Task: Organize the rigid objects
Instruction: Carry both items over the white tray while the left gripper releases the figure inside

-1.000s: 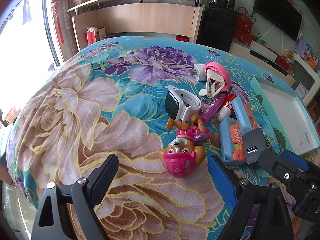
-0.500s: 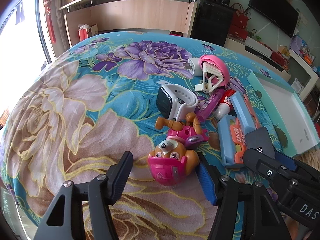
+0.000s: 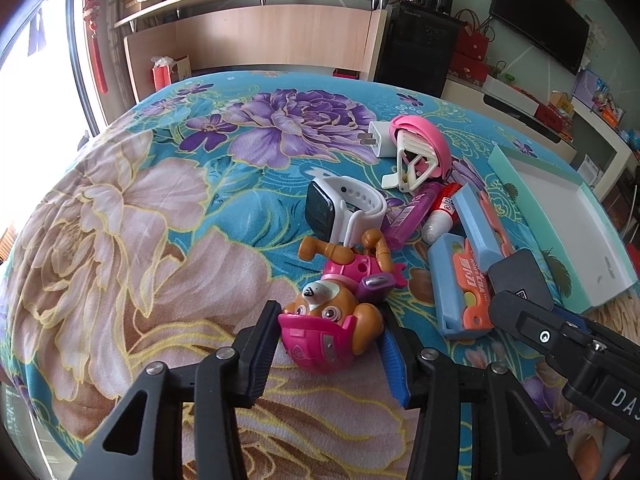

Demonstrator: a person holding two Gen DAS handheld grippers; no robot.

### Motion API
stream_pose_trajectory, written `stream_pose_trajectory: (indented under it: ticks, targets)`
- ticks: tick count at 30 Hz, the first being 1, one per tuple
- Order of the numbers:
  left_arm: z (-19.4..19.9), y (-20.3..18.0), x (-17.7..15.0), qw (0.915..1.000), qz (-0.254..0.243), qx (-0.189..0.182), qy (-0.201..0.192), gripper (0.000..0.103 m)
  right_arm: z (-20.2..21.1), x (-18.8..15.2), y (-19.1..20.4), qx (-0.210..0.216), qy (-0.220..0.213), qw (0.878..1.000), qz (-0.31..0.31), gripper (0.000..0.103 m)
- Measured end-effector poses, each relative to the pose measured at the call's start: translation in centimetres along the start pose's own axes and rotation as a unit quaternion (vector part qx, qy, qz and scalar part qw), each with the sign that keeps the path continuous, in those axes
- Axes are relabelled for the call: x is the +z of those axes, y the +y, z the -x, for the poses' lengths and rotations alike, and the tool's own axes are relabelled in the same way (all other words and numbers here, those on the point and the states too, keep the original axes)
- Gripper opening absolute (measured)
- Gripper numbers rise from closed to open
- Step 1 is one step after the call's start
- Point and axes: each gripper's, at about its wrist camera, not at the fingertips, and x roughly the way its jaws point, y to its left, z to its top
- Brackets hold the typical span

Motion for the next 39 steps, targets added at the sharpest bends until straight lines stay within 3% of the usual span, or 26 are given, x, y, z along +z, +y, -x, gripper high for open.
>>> stream_pose_trajectory:
  ticks: [14,24,30,39]
  targets:
    - [3.8,-1.2,2.0,0.9986,-0.004,-0.013,-0.051,0.05,3.6,1.5,-0.4,0.017,-0.06,0.998,-0.007,0.06]
    - [2.4,-7.0,7.2,0.9976,-0.014,-0.046,-0.049,0.05,5.8,7.0,-4.7,-0.092,-0.121,0.988,-0.035,0.06]
    - [0.6,-12.2,9.1,0.9961,-0.047,-0.065,-0.037,0.05,6.9,9.3,-9.2,-0.153,-0.131,0.977,-0.075,0.06]
    - [-2.1,-19.0,10.0,0.9922,-0.089,-0.087,-0.014,0.05,8.1,8.7,-16.7,-0.254,-0.132,0.946,-0.152,0.06]
